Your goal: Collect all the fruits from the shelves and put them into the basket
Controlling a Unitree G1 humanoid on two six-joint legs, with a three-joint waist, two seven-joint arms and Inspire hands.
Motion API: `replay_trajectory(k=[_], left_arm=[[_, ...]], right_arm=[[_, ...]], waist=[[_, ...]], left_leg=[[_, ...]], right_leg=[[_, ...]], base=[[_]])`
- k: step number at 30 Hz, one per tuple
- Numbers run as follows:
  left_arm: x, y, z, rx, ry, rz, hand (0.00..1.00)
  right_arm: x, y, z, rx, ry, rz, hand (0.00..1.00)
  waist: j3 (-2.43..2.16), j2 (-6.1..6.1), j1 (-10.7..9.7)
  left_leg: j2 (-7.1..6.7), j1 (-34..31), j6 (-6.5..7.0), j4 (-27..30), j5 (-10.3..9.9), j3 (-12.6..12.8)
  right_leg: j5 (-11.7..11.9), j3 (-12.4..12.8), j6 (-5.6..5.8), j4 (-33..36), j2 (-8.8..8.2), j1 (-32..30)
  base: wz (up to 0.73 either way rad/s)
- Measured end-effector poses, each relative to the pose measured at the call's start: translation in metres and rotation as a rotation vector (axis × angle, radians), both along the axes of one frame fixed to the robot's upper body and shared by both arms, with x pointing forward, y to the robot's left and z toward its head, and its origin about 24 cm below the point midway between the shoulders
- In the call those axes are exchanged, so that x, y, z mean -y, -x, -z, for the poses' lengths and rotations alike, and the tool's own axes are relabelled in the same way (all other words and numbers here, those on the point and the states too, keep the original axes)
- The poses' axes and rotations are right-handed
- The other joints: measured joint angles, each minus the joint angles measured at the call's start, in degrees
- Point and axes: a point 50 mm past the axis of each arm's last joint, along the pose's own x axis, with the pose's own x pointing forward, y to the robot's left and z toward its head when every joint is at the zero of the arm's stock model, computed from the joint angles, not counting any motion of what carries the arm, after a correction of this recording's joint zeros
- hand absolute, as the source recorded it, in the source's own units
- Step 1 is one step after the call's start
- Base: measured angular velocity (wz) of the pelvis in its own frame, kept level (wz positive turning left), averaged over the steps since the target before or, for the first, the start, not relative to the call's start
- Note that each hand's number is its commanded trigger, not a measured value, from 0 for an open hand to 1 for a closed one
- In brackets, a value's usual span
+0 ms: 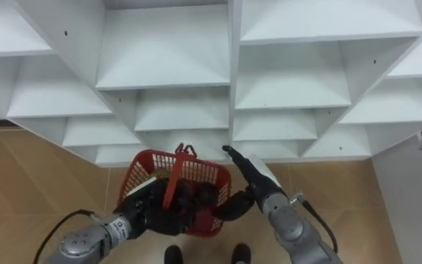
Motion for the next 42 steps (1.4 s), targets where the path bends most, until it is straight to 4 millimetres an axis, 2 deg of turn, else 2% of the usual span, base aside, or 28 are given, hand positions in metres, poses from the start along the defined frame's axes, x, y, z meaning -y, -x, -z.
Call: replay_trajectory(k=[2,7,12,15,17,20,28,32,35,42], left_arm=[[-0.012,0.015,0.009,-0.035,-0.054,-0.02,1.0],[-0.031,0.038,0.025,-0.105,-0.116,-0.1,1.0],[-0.051,0.061,0.038,-0.165,-0.168,-0.211,1.0],[-0.067,0.076,0.043,-0.206,-0.192,-0.323,1.0],[-0.077,0.091,0.048,-0.245,-0.213,-0.401,1.0],[-0.078,0.105,0.054,-0.287,-0.215,-0.461,1.0],[-0.076,0.132,0.065,-0.393,-0.191,-0.591,1.0],[-0.08,0.136,0.066,-0.417,-0.196,-0.634,1.0],[-0.084,0.142,0.067,-0.445,-0.191,-0.672,1.0],[-0.086,0.15,0.069,-0.511,-0.186,-0.713,1.0]], right_arm=[[0.01,0.017,0.01,-0.052,0.004,0.03,0.0],[0.02,0.041,0.027,-0.143,-0.032,0.116,0.0],[0.046,0.076,0.043,-0.245,-0.094,0.323,0.0],[0.057,0.098,0.051,-0.292,-0.099,0.428,0.0],[0.062,0.118,0.058,-0.344,-0.113,0.509,0.0],[0.065,0.136,0.062,-0.379,-0.112,0.57,0.0],[0.066,0.167,0.073,-0.477,-0.161,0.722,0.0],[0.068,0.178,0.076,-0.517,-0.187,0.799,0.0],[0.07,0.187,0.078,-0.55,-0.199,0.852,0.0],[0.072,0.193,0.081,-0.631,-0.26,0.917,0.0]], waist=[[-0.01,0.0,-0.14],[-0.05,-0.08,-1.49],[-0.28,-0.33,-1.55],[-0.71,-0.89,-1.71],[-1.14,-1.5,-1.74],[-1.39,-1.66,-1.67],[-1.29,-1.57,-1.95],[-1.33,-1.78,-1.96],[-1.13,-1.41,-1.94],[-1.25,-1.47,-2.7]], left_leg=[[0.05,1.48,-0.06,-0.91,0.04,0.0],[0.05,3.12,-0.1,-1.9,0.04,0.02],[-0.39,7.17,-0.17,-4.26,0.11,0.0],[-0.74,10.13,-0.16,-5.34,0.11,0.01],[-0.91,13.6,-0.18,-6.69,0.09,0.06],[-1.03,16.09,-0.24,-7.52,-0.15,0.03],[-1.06,19.03,-0.36,-8.49,-0.33,-0.04],[-1.12,20.14,-0.42,-8.95,-0.48,0.04],[-1.11,21.5,-0.48,-9.02,-0.88,0.14],[-1.3,22.05,-0.43,-8.9,-1.17,-0.15]], right_leg=[[0.16,-0.14,0.04,-0.9,0.24,1.66],[0.15,-0.55,0.12,-2.35,0.41,3.75],[-0.1,-0.62,0.65,-4.01,0.5,7.58],[-0.4,-0.42,1.04,-5.09,0.61,10.7],[-0.52,0.01,1.33,-6.63,0.81,14.05],[-0.75,-0.24,1.61,-7.82,0.87,16.75],[-0.85,-0.08,1.73,-8.01,1.01,19.55],[-1.26,-0.07,1.83,-8.08,1.06,19.88],[-1.33,-0.04,1.86,-8.56,1.15,21.36],[-1.49,-0.62,2.1,-8.97,0.93,22.63]], base=[[0.02],[0.02],[0.03],[0.04],[0.0],[0.03],[0.0],[-0.02],[-0.02],[0.03]])
